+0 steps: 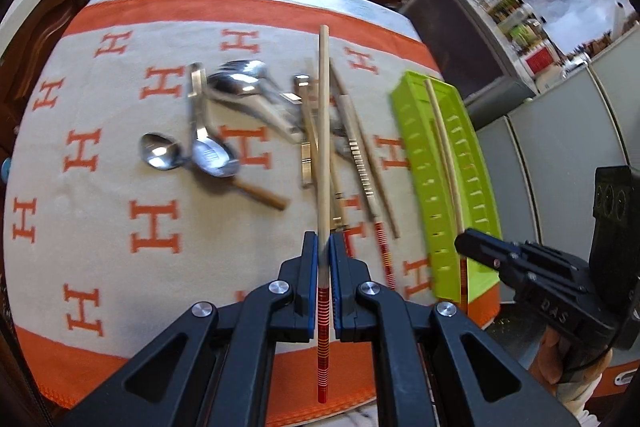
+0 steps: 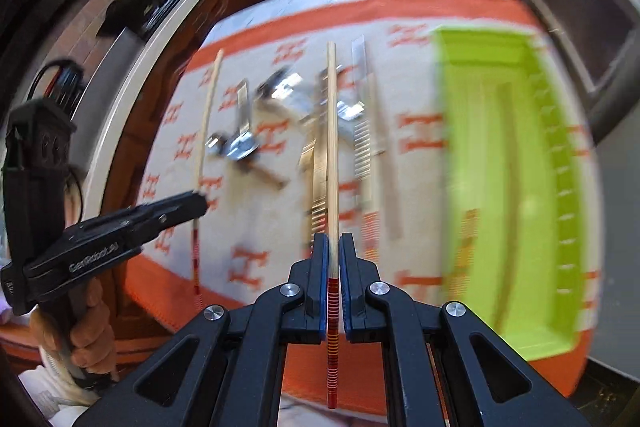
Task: Organize utensils
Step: 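Carry both chopsticks into the green tray and open both tools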
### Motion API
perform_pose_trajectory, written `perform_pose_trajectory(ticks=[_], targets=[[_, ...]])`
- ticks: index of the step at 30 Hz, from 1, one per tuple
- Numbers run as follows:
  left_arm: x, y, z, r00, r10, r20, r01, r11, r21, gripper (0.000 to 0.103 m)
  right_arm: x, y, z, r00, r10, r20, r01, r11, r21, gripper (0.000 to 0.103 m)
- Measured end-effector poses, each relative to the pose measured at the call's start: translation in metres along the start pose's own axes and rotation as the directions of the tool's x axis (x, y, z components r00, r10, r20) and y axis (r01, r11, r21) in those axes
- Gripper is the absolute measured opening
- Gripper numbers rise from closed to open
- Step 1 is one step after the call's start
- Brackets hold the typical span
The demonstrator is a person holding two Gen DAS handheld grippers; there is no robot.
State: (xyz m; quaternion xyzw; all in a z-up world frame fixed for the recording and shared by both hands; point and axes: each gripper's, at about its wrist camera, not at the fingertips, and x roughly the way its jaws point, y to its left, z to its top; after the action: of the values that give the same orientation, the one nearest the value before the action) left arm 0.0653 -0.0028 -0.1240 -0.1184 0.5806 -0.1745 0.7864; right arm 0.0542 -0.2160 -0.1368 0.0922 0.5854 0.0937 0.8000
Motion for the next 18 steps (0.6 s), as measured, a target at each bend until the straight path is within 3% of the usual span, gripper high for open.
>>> perform_pose_trajectory(ticks=[6,12,18], targets=[[0.019,-0.077,0.021,0.997,-0.077,-0.020,0.079,0.990,0.116,0.004,-0.027,-0.066,0.009,0.982,-0.171,0.079,0.164,0.983,0.080,0.005],[0.057,-0.137,0.039,0.992,-0.102,-0.075,0.113,0.980,0.161,0.004,-0.021,-0.118,0.015,0.961,-0.267,0.067,0.259,0.961,0.099,0.005],[0.099,-0.157,0.052,0.988,-0.097,-0.122,0.112,0.986,0.122,0.004,-0.011,-0.136,0.013,0.962,-0.273,0.023,0.269,0.958,0.096,0.007]])
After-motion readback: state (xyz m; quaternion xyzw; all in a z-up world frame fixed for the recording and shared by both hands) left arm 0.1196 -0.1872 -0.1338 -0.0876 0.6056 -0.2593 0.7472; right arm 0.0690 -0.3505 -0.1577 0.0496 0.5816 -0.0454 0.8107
